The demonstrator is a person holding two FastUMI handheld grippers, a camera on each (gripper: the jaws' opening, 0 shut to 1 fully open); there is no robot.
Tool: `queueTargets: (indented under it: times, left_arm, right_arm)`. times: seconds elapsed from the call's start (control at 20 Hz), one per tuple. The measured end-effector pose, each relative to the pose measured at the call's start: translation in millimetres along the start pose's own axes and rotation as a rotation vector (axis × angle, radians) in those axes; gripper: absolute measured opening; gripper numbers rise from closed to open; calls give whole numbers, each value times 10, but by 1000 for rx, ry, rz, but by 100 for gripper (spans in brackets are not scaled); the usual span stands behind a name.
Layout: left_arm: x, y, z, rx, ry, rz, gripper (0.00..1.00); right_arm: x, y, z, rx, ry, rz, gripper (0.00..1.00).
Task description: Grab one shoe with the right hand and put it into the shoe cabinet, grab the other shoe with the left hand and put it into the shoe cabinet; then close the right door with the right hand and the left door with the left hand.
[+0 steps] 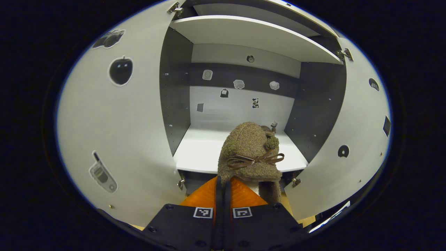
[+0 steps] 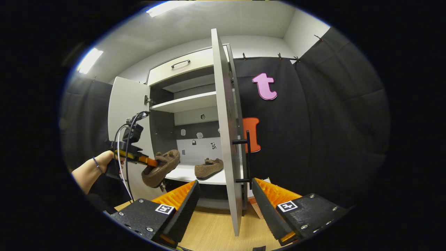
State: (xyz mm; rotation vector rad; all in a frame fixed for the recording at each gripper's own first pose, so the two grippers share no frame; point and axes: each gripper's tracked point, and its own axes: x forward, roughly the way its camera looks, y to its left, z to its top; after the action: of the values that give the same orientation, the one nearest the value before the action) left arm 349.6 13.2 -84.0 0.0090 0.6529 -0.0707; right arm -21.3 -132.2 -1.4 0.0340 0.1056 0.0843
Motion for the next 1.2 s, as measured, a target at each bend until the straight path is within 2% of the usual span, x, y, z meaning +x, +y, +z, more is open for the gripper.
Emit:
queueTargets:
  times: [0.25,0.45,0.6,0.8,1.05,1.1,1.2]
  left_arm:
    - [845,16,538,27,-15,-14,6]
    - [1639,52,417,-8,46,-43,7]
    - [2063,62,232,-28,102,-58,6]
    - [2332,153,111,-19,130,-37,5]
    - [2265,151,166,-21,109,-52,10]
    - [2233,198,249,-12,76,-30,15]
    - [2058,205,410,13,22,-21,57]
  right_arm:
    - [14,-143,46,-2,-21,-103,92]
    - [60,-204,89,-16,-46,-176,92]
    - [75,-216,104,-26,-56,-218,92]
    - [104,-230,85,-42,-49,-254,92]
    - [153,-223,63,-15,-34,-251,92]
    - [152,-219,55,-15,-31,-244,92]
    - [145,-230,47,-14,-28,-235,92]
